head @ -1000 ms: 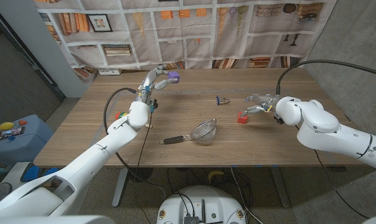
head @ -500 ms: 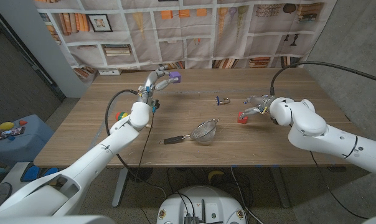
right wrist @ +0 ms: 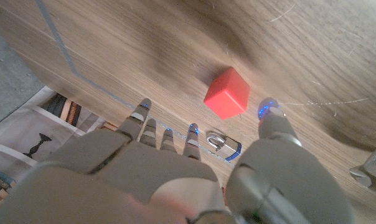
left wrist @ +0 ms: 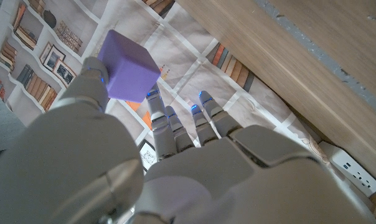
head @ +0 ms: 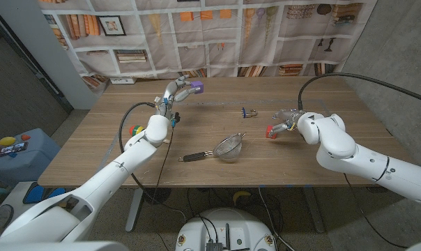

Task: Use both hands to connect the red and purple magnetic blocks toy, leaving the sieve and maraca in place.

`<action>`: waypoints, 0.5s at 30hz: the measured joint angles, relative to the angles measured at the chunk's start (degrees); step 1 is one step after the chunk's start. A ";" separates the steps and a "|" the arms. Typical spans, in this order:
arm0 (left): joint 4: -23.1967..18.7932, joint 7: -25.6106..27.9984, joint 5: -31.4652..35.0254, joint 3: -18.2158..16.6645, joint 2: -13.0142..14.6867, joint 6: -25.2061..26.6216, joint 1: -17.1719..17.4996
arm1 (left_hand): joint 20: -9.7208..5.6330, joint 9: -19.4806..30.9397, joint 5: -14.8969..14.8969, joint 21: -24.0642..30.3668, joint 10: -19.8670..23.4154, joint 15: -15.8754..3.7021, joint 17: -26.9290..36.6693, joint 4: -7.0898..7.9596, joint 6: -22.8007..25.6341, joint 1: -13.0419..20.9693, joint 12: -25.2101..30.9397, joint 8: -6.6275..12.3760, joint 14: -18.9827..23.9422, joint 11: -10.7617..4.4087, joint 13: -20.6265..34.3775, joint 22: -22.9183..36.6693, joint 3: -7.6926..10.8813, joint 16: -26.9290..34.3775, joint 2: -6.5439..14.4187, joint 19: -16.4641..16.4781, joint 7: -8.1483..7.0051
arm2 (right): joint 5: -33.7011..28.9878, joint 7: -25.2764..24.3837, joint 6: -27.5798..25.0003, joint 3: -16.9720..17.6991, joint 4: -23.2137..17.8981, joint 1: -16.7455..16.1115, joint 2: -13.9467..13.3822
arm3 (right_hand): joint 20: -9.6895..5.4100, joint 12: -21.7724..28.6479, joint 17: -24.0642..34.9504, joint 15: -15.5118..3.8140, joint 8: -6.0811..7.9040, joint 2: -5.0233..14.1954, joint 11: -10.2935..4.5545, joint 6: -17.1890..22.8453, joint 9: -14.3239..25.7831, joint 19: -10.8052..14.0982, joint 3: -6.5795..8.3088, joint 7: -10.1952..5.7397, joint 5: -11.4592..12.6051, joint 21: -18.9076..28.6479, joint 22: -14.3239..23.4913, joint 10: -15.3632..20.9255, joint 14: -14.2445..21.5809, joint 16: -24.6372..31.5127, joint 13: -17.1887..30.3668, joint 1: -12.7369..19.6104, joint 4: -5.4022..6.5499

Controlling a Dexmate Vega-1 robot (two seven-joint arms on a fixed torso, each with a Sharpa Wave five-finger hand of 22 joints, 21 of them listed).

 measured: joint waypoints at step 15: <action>1.45 -3.13 -3.43 -0.07 -0.43 -1.11 -0.48 | 0.00 -0.01 -0.04 0.00 0.00 0.00 0.00 -0.07 -0.01 0.00 0.01 -0.33 0.00 0.00 0.00 0.00 -0.08 0.00 0.00 0.00 -0.01 | -4.51 2.07 2.91 1.56 2.89 -1.64 2.64 | -0.06 0.42 0.00 -0.41 1.11 0.66 0.01 1.50 0.26 0.64 0.45 -1.50 0.00 0.00 0.00 -0.03 0.40 0.45 -0.01 2.03 -0.04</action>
